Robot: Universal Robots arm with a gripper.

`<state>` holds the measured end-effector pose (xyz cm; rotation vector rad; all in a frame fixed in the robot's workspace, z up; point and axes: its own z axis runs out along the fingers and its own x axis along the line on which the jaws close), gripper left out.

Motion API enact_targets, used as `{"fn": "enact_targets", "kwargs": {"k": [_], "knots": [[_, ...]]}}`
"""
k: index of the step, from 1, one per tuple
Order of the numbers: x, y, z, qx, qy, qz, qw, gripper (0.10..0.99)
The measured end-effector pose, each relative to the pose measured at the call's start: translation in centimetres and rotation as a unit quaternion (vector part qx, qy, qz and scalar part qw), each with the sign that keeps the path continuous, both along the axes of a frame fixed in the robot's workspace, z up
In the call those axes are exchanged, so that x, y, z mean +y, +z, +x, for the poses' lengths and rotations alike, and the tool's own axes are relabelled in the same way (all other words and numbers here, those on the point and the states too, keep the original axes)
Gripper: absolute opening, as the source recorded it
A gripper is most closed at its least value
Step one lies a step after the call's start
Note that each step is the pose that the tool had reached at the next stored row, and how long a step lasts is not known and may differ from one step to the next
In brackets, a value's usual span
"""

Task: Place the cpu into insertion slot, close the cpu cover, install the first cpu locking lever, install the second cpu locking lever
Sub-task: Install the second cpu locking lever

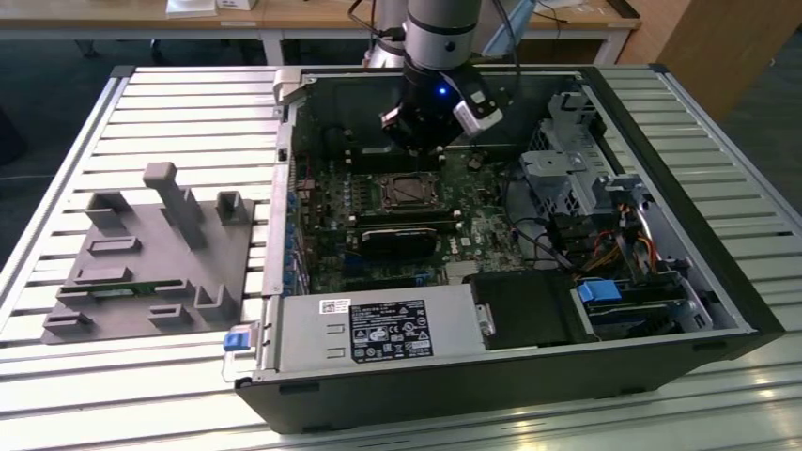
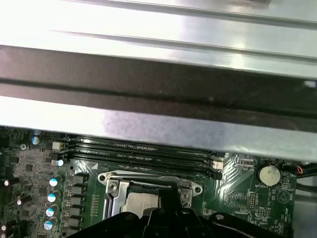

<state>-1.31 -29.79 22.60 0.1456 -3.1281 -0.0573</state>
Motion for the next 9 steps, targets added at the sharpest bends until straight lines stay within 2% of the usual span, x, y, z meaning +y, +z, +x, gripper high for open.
{"fn": "enact_targets", "kwargs": {"k": [7,9], "knots": [[-0.02,0.53,-0.08,0.0000,0.000,0.0000,1.0000,0.118],[-0.07,0.62,-0.09,0.0000,0.000,0.0018,1.0000,0.118]]}}
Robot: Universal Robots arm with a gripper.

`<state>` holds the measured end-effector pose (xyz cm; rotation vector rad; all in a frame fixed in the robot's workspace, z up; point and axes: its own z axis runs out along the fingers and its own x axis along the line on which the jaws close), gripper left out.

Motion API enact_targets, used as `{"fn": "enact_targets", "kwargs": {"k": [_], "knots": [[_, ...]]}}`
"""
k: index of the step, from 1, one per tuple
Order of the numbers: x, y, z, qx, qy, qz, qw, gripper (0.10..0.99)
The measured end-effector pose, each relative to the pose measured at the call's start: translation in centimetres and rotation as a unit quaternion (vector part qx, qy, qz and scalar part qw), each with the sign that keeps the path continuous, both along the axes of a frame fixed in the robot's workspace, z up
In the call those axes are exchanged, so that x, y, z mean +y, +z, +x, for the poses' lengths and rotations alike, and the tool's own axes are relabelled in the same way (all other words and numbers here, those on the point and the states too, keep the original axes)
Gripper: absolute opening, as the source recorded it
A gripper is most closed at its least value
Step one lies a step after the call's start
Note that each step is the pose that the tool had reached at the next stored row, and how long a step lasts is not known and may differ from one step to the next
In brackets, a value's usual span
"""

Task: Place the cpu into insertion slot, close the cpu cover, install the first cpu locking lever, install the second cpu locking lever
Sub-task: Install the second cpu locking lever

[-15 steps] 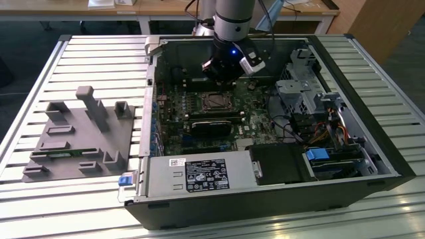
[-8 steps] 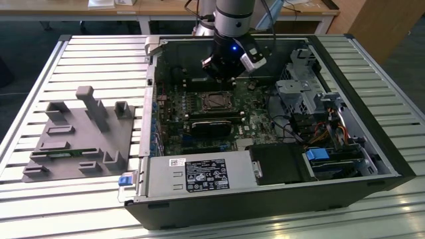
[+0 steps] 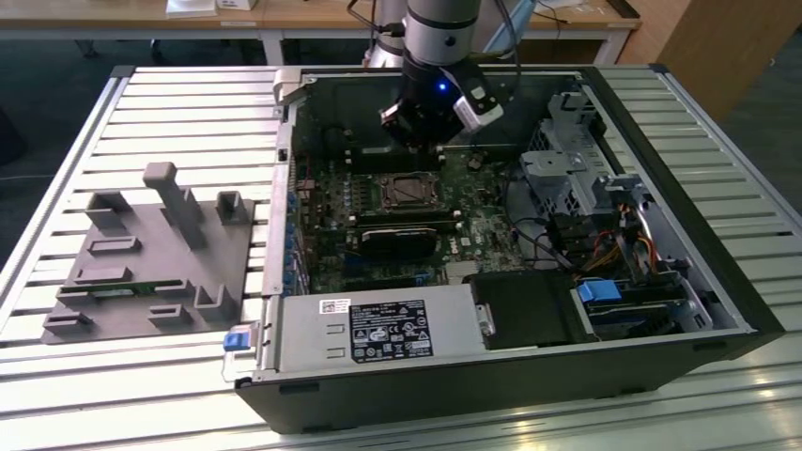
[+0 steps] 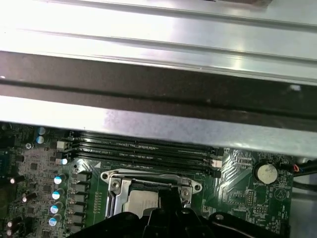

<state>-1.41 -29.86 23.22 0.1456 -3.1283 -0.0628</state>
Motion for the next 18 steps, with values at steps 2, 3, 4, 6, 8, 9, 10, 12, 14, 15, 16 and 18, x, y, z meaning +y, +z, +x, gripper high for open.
{"fn": "enact_targets", "kwargs": {"k": [2,3,4,6,8,9,10,12,14,15,16,18], "knots": [[-0.01,0.16,0.00,0.0001,0.000,0.0003,1.0000,0.118],[-0.01,0.25,0.00,0.0000,0.000,0.0003,1.0000,0.118],[-0.01,0.42,0.00,0.0001,0.000,0.0003,1.0000,0.118],[-0.01,0.84,0.00,0.0001,0.000,0.0003,1.0000,0.118],[-0.01,1.32,0.01,0.0003,0.000,0.0003,1.0000,0.118],[-0.02,1.52,0.00,0.0003,0.000,0.0003,1.0000,0.118],[-0.02,1.66,0.01,0.0003,0.000,0.0003,1.0000,0.118],[-0.04,1.80,0.01,0.0004,0.000,0.0003,1.0000,0.118],[-0.10,1.80,0.01,0.0003,0.000,0.0004,1.0000,0.118],[-0.14,1.80,0.01,0.0004,0.000,0.0003,1.0000,0.118],[-0.22,1.80,0.01,0.0004,0.000,0.0003,1.0000,0.118],[-0.44,1.80,0.01,0.0004,0.000,0.0003,1.0000,0.118]]}}
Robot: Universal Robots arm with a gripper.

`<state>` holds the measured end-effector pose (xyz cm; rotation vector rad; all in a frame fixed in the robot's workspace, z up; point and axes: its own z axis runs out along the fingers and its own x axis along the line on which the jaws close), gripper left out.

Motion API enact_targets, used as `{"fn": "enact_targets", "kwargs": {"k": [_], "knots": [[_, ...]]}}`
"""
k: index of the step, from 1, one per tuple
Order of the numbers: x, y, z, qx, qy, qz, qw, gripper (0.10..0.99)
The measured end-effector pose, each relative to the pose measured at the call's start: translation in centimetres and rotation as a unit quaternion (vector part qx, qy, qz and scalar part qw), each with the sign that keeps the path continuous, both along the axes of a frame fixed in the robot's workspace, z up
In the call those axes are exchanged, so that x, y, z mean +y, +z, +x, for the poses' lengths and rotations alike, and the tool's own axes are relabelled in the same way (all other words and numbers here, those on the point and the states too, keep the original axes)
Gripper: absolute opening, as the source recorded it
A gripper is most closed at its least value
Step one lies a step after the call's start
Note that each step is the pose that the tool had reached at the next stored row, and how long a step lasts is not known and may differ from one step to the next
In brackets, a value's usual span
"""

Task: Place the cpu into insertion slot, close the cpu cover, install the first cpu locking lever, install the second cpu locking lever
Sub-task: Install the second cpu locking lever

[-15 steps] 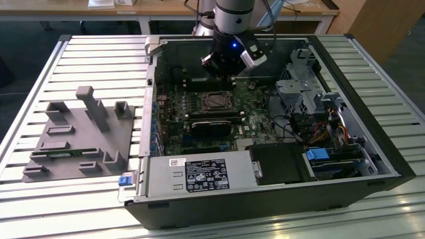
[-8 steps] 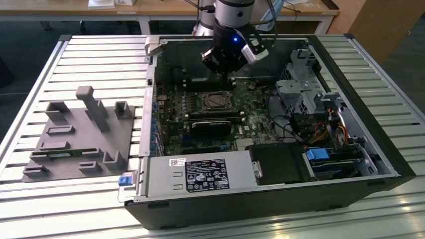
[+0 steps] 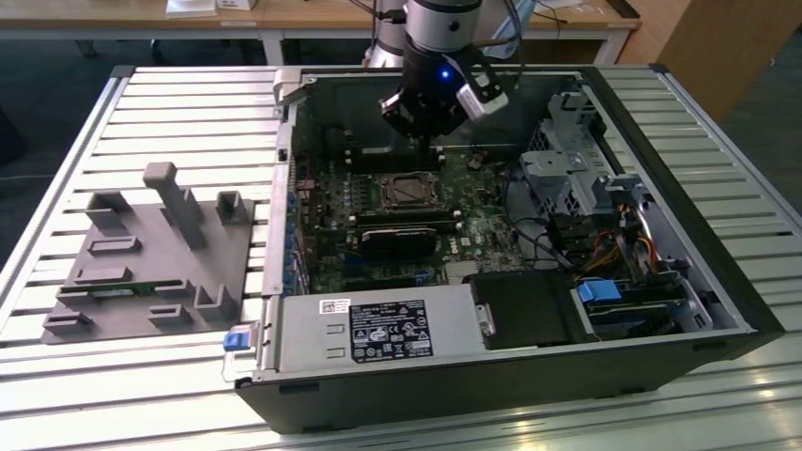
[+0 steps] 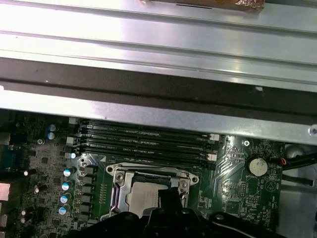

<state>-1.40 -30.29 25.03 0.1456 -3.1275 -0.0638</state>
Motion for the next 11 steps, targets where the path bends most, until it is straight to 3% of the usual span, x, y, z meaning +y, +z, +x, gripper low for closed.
{"fn": "enact_targets", "kwargs": {"k": [11], "knots": [[-1.48,0.00,0.00,0.0000,0.000,0.0000,1.0000,0.118]]}}
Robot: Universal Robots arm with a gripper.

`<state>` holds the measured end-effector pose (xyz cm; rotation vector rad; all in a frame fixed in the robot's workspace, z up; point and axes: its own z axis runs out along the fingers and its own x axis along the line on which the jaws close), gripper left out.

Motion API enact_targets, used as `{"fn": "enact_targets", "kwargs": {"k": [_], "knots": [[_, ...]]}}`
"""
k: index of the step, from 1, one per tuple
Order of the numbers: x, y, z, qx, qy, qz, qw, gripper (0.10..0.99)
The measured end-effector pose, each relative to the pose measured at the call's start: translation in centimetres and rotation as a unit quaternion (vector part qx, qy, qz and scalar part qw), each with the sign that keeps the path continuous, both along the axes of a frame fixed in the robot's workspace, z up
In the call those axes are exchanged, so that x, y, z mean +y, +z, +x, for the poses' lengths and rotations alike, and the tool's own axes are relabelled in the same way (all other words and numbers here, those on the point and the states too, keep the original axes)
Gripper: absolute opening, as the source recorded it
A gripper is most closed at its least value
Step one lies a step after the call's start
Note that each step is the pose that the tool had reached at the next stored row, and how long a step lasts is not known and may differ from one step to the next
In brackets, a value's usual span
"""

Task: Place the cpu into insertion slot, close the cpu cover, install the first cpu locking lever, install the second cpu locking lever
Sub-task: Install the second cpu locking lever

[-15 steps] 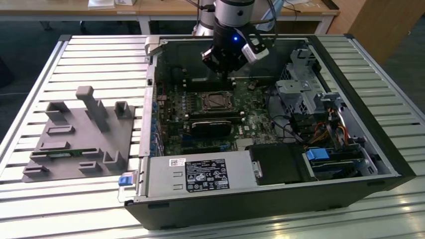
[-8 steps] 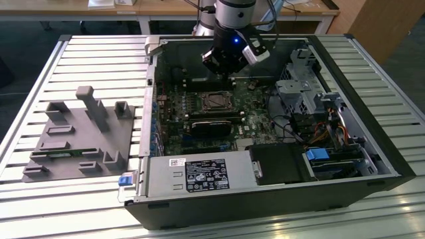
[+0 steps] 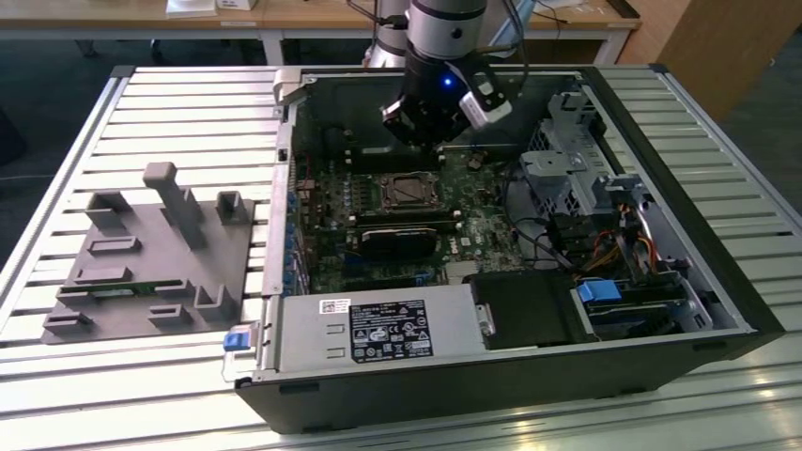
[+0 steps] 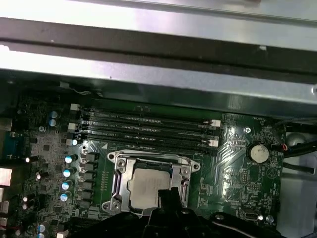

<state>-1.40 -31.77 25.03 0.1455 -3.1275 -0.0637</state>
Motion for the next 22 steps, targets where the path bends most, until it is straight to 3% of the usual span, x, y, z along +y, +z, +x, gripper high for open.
{"fn": "enact_targets", "kwargs": {"k": [12,19,22], "knots": [[-1.73,0.00,0.00,0.0000,0.000,0.0000,1.0000,0.118],[-1.89,0.44,0.00,-0.0001,0.000,0.0001,1.0000,0.118],[-2.33,0.45,0.00,0.0000,0.000,0.0001,1.0000,0.118]]}}
